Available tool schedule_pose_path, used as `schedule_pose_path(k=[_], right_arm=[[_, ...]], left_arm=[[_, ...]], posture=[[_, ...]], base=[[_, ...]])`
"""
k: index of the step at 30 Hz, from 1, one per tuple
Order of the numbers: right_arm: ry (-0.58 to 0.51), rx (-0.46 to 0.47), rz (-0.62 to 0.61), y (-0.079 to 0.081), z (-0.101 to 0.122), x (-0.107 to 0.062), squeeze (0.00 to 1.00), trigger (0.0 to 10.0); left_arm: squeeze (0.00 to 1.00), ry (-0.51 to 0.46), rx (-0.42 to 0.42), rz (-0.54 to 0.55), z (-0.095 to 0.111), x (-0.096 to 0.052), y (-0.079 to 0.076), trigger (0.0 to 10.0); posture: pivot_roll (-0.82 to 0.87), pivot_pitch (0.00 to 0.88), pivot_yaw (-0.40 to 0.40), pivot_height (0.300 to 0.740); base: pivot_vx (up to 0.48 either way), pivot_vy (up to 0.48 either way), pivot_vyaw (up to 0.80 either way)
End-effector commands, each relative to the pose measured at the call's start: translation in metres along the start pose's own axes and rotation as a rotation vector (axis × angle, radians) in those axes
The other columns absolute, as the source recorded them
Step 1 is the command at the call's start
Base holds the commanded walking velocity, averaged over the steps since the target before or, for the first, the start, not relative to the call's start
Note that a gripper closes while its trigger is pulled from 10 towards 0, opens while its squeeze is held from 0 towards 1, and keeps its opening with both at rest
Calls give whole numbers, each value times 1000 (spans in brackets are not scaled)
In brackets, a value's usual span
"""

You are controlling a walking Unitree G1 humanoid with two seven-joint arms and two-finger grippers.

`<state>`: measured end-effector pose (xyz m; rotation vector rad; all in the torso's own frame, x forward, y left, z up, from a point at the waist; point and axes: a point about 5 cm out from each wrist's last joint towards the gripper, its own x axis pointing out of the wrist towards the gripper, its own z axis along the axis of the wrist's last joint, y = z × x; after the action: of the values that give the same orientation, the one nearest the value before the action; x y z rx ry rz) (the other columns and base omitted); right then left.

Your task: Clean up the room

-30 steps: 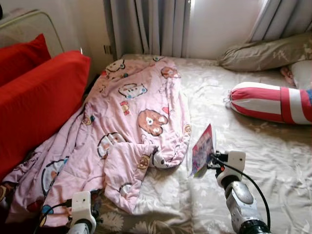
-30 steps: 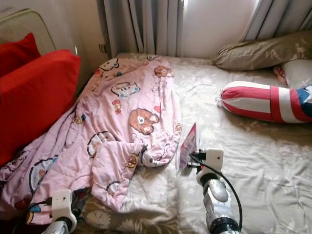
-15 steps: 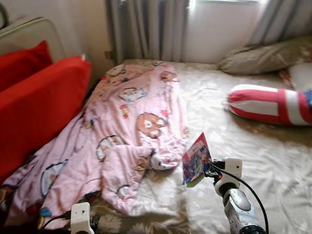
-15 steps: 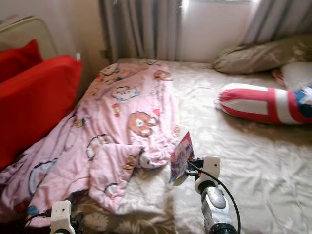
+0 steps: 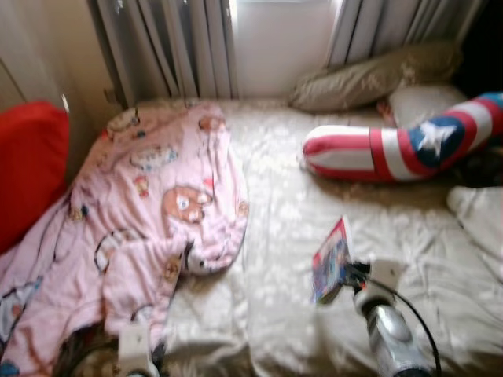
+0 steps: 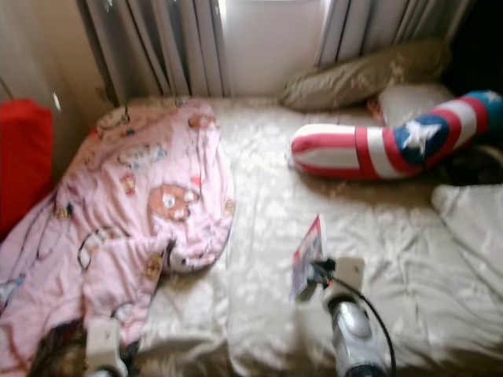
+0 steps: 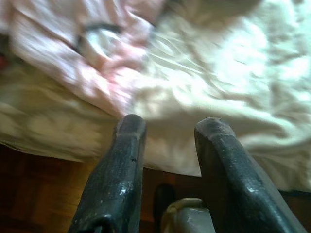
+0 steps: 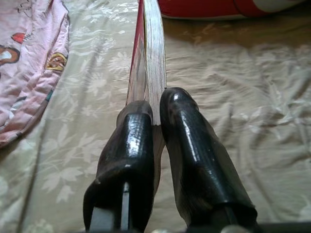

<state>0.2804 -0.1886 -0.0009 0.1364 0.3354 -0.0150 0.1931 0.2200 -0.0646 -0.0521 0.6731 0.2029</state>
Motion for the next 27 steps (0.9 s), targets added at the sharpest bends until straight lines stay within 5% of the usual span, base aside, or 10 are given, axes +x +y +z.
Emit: schedule_pose_path(k=[1,27], right_arm=[[-56,3,17,7,12,5,0,10000],[-61,1,16,7,16,8,0,10000]], left_arm=[[0,16,1,18,-4,-2,7,10000],[0,15,-8,25,-2,-1,5,10000]], posture=[[74,0,-14,740],[74,0,-20,740]], base=[[0,-247,0],[0,-317,0]])
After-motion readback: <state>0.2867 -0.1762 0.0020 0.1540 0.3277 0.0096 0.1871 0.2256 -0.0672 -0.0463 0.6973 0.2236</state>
